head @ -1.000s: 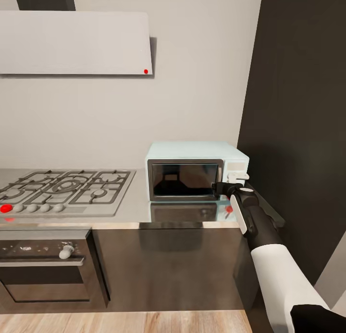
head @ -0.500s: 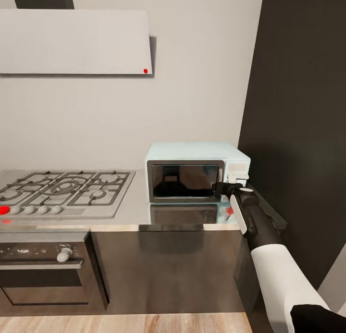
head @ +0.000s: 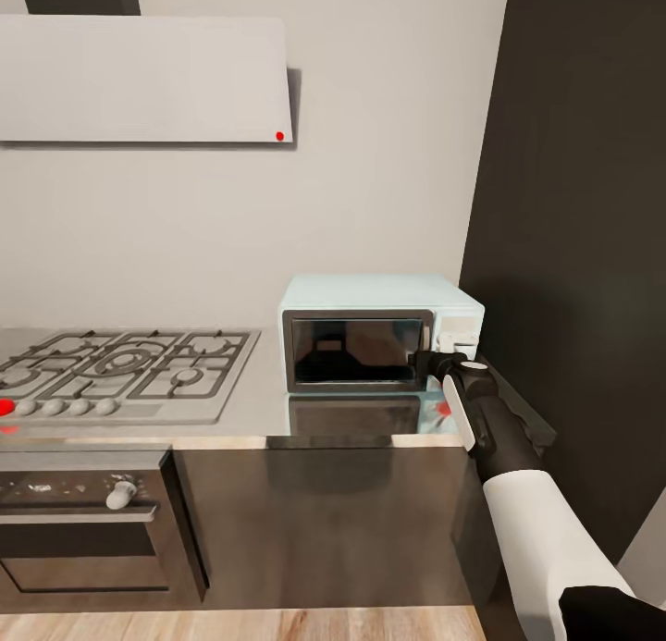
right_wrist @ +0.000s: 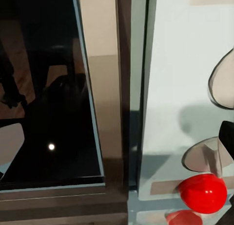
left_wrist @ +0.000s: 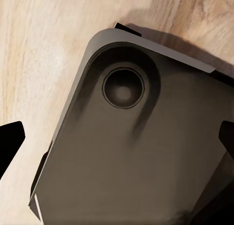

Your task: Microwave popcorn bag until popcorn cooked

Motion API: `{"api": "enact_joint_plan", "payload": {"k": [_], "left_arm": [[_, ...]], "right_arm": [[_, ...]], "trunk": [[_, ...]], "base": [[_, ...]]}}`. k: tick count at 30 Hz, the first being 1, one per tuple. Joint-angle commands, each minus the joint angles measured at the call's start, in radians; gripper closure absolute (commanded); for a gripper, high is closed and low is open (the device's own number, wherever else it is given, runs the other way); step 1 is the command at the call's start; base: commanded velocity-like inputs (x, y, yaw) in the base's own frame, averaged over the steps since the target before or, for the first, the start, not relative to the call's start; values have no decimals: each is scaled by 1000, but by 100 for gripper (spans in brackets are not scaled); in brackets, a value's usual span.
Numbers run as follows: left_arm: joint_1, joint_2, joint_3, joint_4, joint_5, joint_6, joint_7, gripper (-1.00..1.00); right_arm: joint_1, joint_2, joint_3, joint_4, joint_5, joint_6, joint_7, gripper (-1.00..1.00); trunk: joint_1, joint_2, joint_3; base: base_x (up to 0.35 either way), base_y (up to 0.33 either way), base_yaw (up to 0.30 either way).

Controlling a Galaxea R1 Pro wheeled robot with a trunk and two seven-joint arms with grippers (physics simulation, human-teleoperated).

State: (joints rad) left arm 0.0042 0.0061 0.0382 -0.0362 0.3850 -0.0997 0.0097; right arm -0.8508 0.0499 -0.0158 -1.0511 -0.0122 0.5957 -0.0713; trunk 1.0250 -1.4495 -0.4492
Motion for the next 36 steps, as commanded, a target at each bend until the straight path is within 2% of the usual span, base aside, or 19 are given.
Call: {"api": "enact_joint_plan", "payload": {"k": [1,15,19,21,36], "left_arm": [[0,0,4,-1,0,-1,1,-100],[0,0,4,-2,1,0,1,-100],[0,0,4,-2,0,-1,1,-100],[0,0,4,-1,0,-1,1,-100],[0,0,3,-2,0,0,1,-100]], "right_arm": [[-1,1,-1,-1,-1,5,-3,-100],[-1,-2,3,-1,2,2,1,-100],[-1,-4,65,-1,4,-42,3,-100],[-1,-5,80,-1,5,-49,2,-100],[-1,-14,88,21,3,-85,-6,-100]], "trunk": [[0,-1,-1],[0,-1,-1],[0,-1,-1],[0,-1,-1],[0,-1,-1]], "base": [[0,0,0],[0,0,0],[0,0,0],[0,0,0],[0,0,0]]}}
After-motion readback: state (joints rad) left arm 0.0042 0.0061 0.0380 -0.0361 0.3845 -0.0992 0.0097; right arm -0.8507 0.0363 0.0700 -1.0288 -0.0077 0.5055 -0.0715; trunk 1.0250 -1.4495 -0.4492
